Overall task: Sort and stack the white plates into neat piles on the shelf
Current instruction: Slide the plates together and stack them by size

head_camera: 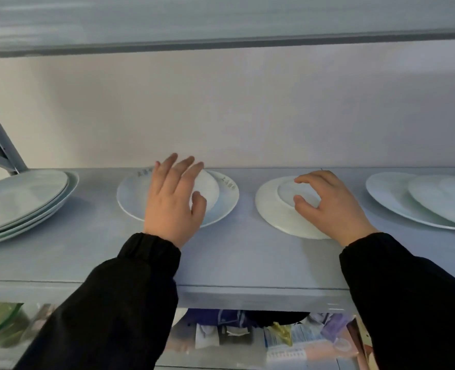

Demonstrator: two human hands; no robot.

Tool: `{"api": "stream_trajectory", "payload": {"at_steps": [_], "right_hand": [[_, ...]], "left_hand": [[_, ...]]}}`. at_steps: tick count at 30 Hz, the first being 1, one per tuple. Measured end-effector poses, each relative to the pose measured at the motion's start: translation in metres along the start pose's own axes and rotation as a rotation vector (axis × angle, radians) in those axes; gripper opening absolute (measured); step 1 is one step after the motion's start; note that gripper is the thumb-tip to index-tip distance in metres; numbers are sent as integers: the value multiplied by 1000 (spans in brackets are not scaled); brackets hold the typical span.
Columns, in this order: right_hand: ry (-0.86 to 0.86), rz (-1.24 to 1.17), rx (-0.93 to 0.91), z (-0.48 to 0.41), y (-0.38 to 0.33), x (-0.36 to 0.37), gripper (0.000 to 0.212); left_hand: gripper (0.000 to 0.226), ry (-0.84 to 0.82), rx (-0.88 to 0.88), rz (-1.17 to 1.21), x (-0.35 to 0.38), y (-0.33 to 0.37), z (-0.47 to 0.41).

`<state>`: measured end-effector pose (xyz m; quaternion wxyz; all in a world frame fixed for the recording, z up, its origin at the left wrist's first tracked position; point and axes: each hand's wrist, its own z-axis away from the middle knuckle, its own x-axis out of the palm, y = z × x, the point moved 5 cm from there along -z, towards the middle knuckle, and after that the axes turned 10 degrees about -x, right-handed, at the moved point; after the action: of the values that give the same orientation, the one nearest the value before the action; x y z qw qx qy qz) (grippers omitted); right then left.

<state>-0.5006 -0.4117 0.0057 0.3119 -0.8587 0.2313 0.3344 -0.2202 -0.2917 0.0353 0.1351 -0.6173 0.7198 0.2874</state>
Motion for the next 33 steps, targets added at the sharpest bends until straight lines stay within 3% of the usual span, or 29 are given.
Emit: {"api": "stream_trajectory", "payload": {"at_steps": [6, 9, 19, 23, 28, 33], "right_hand": [[-51, 28, 17, 7, 23, -20, 59], [-40, 18, 46, 9, 37, -30, 51], [-23, -22, 16, 6, 39, -30, 61], [-137, -12, -43, 7, 31, -19, 68], [-473, 119, -14, 17, 21, 4, 78], [-545, 204, -25, 30, 2, 2, 80]], "left_hand": [[49, -235, 224, 116, 54, 90, 14], [51, -359, 215, 101, 80, 117, 21], [77, -734, 59, -8, 120, 133, 38], [77, -663, 34, 39, 106, 127, 35], [58, -467, 46, 125, 76, 116, 33], [50, -410, 27, 145, 48, 96, 44]]}}
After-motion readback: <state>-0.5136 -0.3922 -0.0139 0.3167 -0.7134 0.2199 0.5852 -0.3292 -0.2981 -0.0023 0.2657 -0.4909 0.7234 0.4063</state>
